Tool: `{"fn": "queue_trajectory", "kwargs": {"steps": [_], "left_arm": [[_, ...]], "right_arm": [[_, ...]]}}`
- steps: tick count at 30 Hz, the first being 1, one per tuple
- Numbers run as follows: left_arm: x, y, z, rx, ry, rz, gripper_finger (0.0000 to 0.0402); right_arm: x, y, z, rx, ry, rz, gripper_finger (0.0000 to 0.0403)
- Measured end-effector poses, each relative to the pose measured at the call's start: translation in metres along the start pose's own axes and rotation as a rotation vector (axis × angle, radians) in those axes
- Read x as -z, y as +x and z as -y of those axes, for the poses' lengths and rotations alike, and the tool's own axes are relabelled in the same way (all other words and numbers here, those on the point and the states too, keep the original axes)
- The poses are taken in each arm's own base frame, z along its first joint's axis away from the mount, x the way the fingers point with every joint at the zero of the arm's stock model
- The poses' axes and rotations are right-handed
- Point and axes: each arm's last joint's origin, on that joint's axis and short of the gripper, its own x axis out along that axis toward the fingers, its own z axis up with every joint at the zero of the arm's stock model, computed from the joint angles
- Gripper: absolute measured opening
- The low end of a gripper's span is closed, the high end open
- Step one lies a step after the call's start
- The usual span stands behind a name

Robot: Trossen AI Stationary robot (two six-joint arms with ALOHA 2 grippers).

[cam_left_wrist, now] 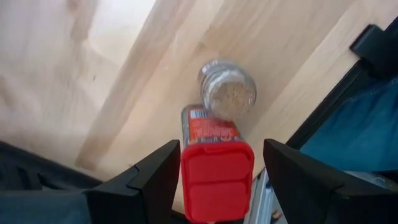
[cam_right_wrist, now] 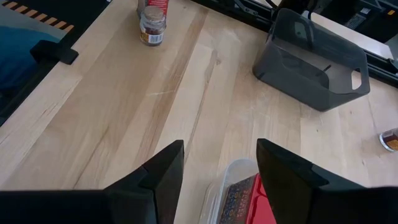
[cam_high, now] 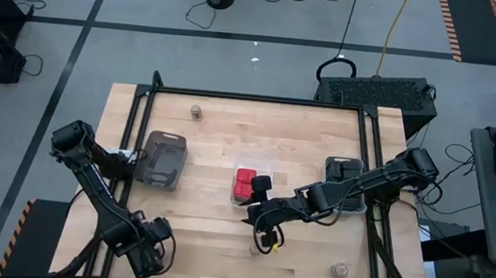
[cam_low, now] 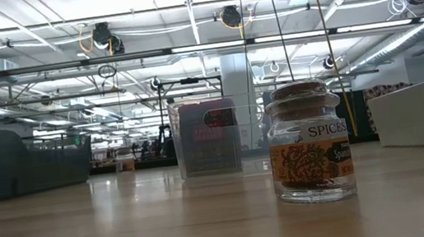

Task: Sort spices by type
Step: Put the red seasoning can into the transparent bin

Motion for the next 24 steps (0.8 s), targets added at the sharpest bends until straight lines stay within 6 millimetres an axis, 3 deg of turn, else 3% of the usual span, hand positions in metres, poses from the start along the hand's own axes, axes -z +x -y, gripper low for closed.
{"fn": "queue_trajectory", "kwargs": {"steps": [9,14,24], "left_arm": [[-0.006,-0.001,0.000,-0.017,0.009,0.188,0.0235],[-0.008,-0.001,0.000,-0.046,0.168,0.275,0.0235],[-0.022,-0.005,-0.001,-0.110,0.228,0.532,0.0235]], "right_arm": [[0.000,0.000,0.000,-0.001,-0.001,-0.003,0.0185],[0.000,0.000,0.000,-0.001,-0.001,-0.005,0.0185],[0.000,0.000,0.000,-0.001,-0.002,-0.005,0.0185]]}}
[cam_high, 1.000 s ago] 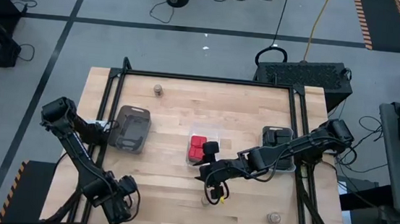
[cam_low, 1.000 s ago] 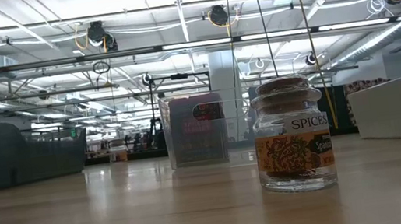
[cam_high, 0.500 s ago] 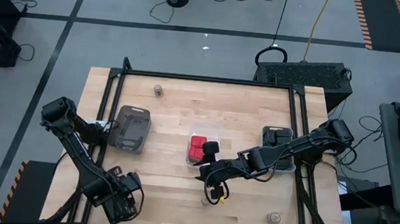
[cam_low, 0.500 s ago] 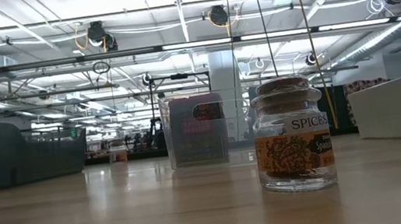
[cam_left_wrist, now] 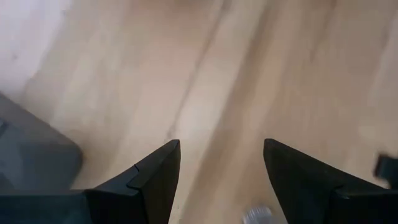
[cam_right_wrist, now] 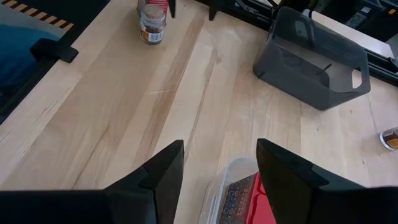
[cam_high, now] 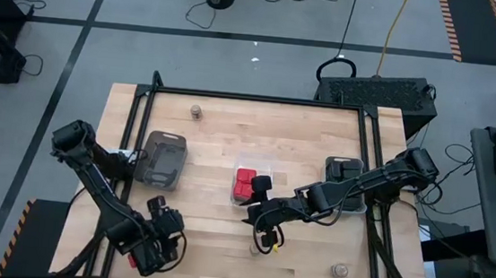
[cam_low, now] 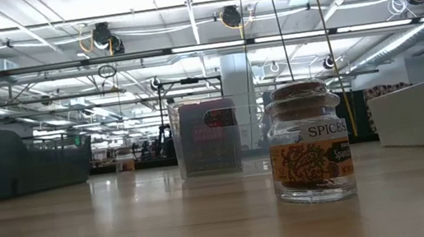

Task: Sort spices by type
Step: Put the red seasoning can into the transparent bin

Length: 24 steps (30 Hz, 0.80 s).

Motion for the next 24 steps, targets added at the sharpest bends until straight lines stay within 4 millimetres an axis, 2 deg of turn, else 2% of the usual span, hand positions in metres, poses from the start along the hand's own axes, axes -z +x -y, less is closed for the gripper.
{"fn": "queue_trajectory", "kwargs": {"steps": [14,21,24], "left_arm": [[-0.009,0.005,-0.003,-0.007,0.044,-0.009,0.0244],[-0.011,0.009,-0.004,-0.002,0.000,-0.011,0.0322],[-0.010,0.012,-0.006,0.004,0.010,-0.073,0.0359]], "right_arm": [[0.002,0.000,0.000,-0.002,-0.004,-0.018,0.0185],[0.002,0.000,0.000,-0.002,-0.004,-0.018,0.0185],[0.002,0.000,0.000,-0.001,-0.004,-0.018,0.0185]]}}
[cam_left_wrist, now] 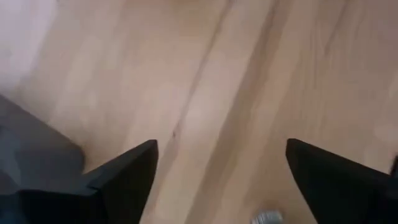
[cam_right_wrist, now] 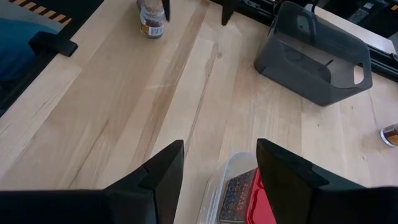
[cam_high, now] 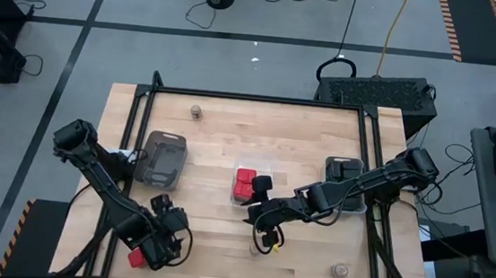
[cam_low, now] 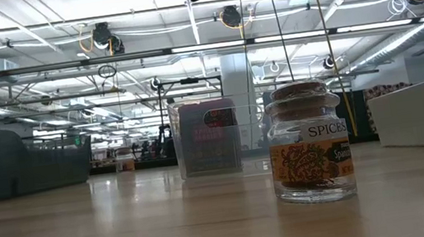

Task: Sort spices by type
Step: Put the red seasoning can into the transparent bin

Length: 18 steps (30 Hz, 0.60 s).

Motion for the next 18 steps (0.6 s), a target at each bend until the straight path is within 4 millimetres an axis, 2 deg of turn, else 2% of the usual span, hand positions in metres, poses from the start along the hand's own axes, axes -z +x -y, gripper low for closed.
{"fn": "queue_trajectory", "kwargs": {"steps": [4,11,18], "left_arm": [[-0.001,0.002,-0.001,0.071,-0.007,-0.175,0.0382],[0.003,0.001,0.003,0.170,-0.106,-0.385,0.0384],[0.030,-0.011,0.015,0.191,-0.126,-0.451,0.0384]], "right_arm": [[0.000,0.000,0.000,0.000,0.000,-0.001,0.0185],[0.000,0.000,0.000,0.000,0.000,-0.002,0.0185],[0.000,0.000,0.000,0.000,0.002,-0.004,0.0185]]}}
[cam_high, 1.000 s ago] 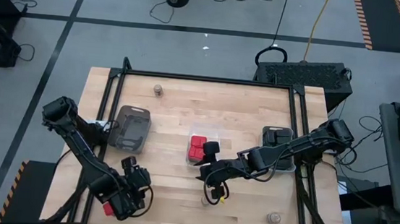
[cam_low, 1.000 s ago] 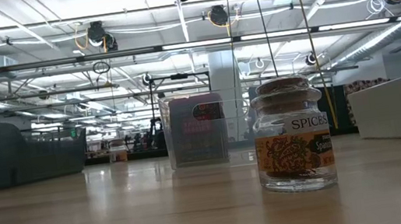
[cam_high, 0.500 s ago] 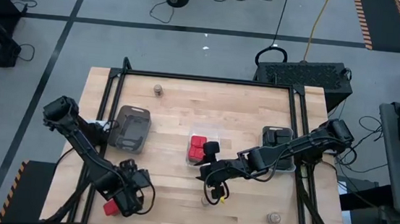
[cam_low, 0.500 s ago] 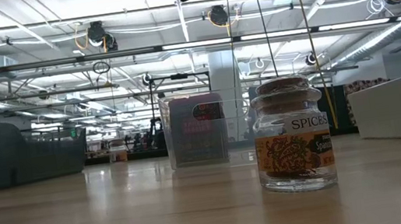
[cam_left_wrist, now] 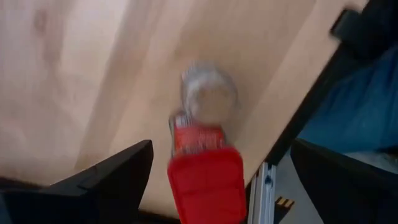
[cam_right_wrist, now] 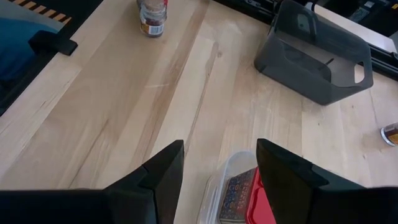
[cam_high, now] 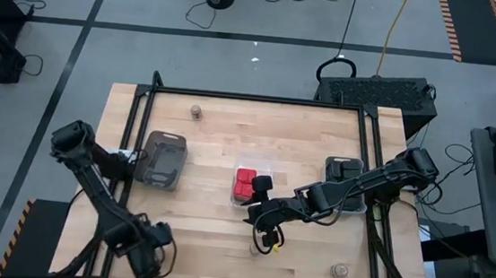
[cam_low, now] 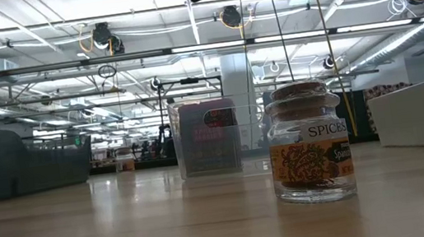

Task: Sort spices by type
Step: Put the red seasoning can into the transparent bin

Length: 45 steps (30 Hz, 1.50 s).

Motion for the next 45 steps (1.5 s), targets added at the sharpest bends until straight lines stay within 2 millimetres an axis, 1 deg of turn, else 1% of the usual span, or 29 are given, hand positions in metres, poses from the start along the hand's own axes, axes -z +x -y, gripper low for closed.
{"fn": "queue_trajectory", "kwargs": {"steps": [4,8,14,17,21,26,32,41,45], "left_arm": [[0.019,0.002,0.003,-0.013,-0.039,0.009,0.0384],[0.034,0.003,0.005,-0.014,-0.064,0.003,0.0384],[0.043,0.004,0.005,-0.025,-0.085,0.050,0.0384],[0.044,0.005,0.003,-0.055,-0.083,0.050,0.0384],[0.044,0.017,0.002,-0.124,-0.084,0.040,0.0384],[0.043,0.026,0.010,-0.088,-0.041,0.036,0.0384],[0.043,0.034,0.007,-0.166,-0.048,0.002,0.0384],[0.038,0.035,0.003,-0.206,-0.058,-0.001,0.0384],[0.038,0.035,0.004,-0.204,-0.062,-0.017,0.0366]], "right_arm": [[0.000,0.000,0.000,0.000,0.001,-0.001,0.0185],[0.000,0.000,0.000,0.000,0.010,-0.002,0.0185],[0.000,0.000,0.000,0.000,0.015,-0.002,0.0185],[0.000,0.000,0.000,0.000,0.015,-0.002,0.0185],[0.000,0.000,0.000,0.000,0.015,-0.003,0.0185],[0.000,0.000,0.000,0.000,0.015,-0.004,0.0185],[0.000,0.000,0.000,0.000,0.015,-0.004,0.0185],[0.000,0.000,0.000,0.000,0.015,-0.003,0.0185],[0.000,0.000,0.000,0.000,0.015,-0.003,0.0185]]}}
